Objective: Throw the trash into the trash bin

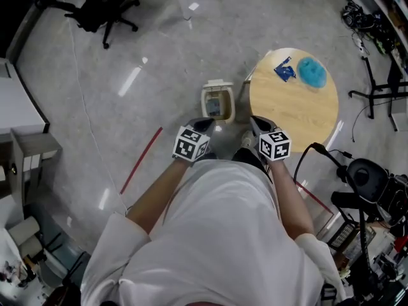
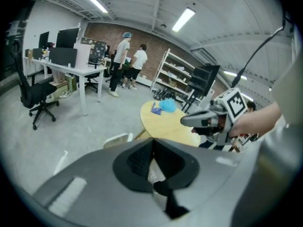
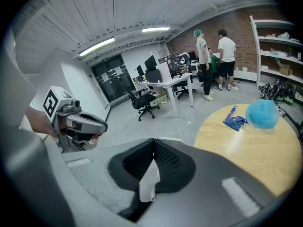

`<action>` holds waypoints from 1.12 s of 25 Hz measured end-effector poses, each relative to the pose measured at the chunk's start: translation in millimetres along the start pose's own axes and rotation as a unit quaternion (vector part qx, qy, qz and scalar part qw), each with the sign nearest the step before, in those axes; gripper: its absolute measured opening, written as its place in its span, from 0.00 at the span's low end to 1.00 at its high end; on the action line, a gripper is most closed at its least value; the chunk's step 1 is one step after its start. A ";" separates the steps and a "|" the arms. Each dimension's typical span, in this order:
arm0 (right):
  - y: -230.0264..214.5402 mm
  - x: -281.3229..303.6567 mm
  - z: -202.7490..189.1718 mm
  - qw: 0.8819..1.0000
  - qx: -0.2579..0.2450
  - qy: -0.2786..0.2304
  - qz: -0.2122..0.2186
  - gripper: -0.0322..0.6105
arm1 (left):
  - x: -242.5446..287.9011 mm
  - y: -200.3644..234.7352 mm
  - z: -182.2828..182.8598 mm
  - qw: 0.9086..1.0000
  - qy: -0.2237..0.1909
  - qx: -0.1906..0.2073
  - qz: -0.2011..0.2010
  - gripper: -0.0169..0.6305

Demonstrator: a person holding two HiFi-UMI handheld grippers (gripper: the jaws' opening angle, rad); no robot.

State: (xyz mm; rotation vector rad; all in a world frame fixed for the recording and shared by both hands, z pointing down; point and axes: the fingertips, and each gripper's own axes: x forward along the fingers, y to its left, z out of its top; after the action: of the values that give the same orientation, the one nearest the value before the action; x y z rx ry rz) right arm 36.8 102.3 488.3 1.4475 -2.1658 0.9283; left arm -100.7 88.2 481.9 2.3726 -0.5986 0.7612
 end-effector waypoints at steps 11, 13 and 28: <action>-56.4 -34.9 -6.1 0.997 0.047 -0.016 -0.061 0.05 | 39.2 -32.5 35.9 0.999 0.003 0.021 -0.049 0.03; -74.3 -40.1 -6.1 0.997 0.050 -0.013 -0.063 0.05 | 51.9 -43.6 48.5 0.998 -0.001 0.020 -0.055 0.03; -223.5 -55.8 21.7 0.996 0.061 0.001 -0.058 0.05 | 136.3 -96.9 92.9 0.999 0.011 0.000 -0.035 0.03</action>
State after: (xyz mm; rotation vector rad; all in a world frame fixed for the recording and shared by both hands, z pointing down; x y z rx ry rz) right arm 264.8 67.7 508.3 1.6107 -2.0305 1.0355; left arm 89.2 68.7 468.8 2.3687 -0.5037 0.7544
